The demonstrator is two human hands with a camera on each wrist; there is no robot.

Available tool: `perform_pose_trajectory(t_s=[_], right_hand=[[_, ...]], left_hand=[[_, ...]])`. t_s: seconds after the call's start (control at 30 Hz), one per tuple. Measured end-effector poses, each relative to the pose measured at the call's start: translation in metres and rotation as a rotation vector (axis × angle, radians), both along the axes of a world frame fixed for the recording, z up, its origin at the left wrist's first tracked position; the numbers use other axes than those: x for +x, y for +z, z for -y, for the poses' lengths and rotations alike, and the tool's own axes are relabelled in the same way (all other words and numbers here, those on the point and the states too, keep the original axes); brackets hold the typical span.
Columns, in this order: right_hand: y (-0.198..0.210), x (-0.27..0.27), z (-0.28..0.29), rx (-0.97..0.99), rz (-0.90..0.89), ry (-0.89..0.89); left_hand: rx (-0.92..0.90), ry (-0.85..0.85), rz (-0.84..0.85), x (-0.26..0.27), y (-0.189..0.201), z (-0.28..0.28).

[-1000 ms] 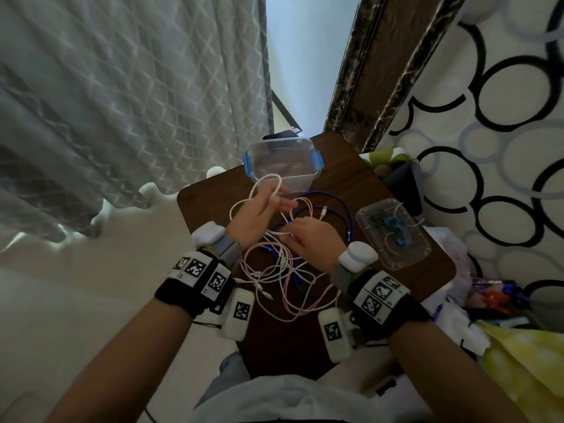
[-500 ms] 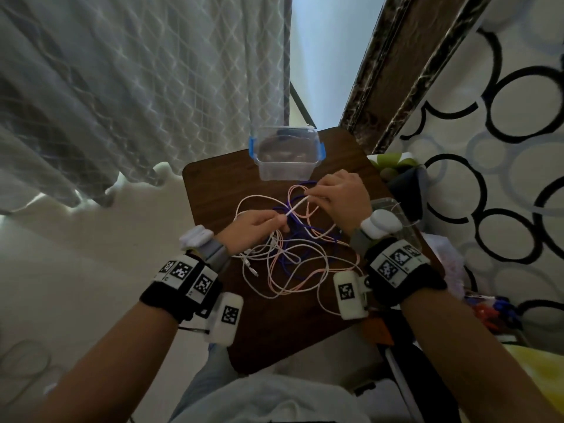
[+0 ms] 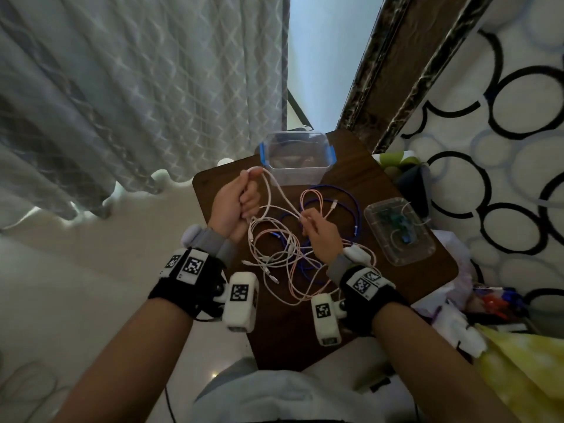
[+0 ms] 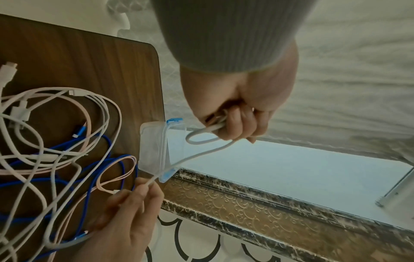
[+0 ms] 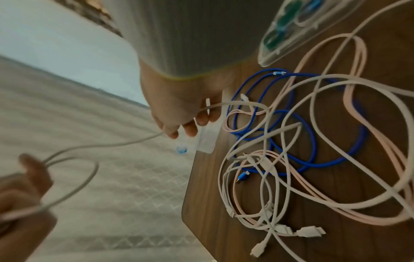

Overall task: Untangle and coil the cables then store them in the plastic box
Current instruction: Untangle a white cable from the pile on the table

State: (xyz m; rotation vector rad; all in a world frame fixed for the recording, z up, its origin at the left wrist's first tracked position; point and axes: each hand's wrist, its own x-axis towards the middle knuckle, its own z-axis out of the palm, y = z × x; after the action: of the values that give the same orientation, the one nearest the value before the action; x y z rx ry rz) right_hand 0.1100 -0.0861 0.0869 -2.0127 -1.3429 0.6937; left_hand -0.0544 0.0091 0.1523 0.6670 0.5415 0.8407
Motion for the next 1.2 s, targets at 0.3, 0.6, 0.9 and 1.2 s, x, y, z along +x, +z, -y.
perform_pose_trajectory(t_s=[0.3, 0.6, 0.9, 1.2], right_hand=[[0.035, -0.023, -0.003, -0.158, 0.370, 0.709], [0.061, -0.003, -0.005, -0.021, 0.261, 0.632], [0.064, 0.010, -0.020, -0.181, 0.367, 0.428], [0.090, 0.018, -0.058, 0.356, 0.838, 0.387]], left_hand=[[0.005, 0.102, -0.102, 0.016, -0.001, 0.016], [0.526, -0.106, -0.577, 0.019, -0.007, 0.019], [0.909, -0.110, -1.047, 0.001, -0.007, 0.002], [0.409, -0.372, -0.597, -0.006, 0.003, 0.002]])
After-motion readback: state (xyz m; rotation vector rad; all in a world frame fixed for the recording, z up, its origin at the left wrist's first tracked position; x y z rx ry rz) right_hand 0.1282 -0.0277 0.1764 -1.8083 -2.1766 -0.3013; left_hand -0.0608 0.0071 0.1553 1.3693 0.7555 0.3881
